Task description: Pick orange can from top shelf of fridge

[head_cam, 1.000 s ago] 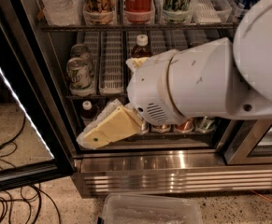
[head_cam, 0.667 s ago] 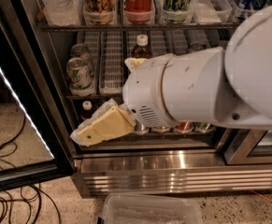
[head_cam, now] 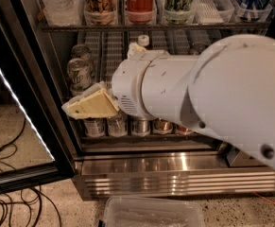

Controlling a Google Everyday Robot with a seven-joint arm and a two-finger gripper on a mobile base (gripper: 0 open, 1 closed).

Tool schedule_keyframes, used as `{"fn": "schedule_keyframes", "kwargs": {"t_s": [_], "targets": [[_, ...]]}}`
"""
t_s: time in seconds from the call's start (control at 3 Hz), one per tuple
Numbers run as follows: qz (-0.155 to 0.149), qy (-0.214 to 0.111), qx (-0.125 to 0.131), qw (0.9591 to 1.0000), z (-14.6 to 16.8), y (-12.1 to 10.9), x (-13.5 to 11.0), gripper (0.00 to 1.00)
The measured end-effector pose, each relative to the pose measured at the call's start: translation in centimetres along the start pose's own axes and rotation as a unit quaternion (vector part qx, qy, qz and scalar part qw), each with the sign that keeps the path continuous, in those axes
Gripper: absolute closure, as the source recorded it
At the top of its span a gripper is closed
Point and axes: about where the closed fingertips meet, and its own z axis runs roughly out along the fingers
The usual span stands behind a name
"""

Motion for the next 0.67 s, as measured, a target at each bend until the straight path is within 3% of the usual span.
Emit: {"fn": "schedule_keyframes", "kwargs": {"t_s": [0.33,0.67], "targets": [[0.011,-0.007,0.081,0.9967,-0.7,-1.8,0.1,0.0],[0.016,-0.019,0.096,0.9951,-1.0,-2.2,-1.0,0.0]]}}
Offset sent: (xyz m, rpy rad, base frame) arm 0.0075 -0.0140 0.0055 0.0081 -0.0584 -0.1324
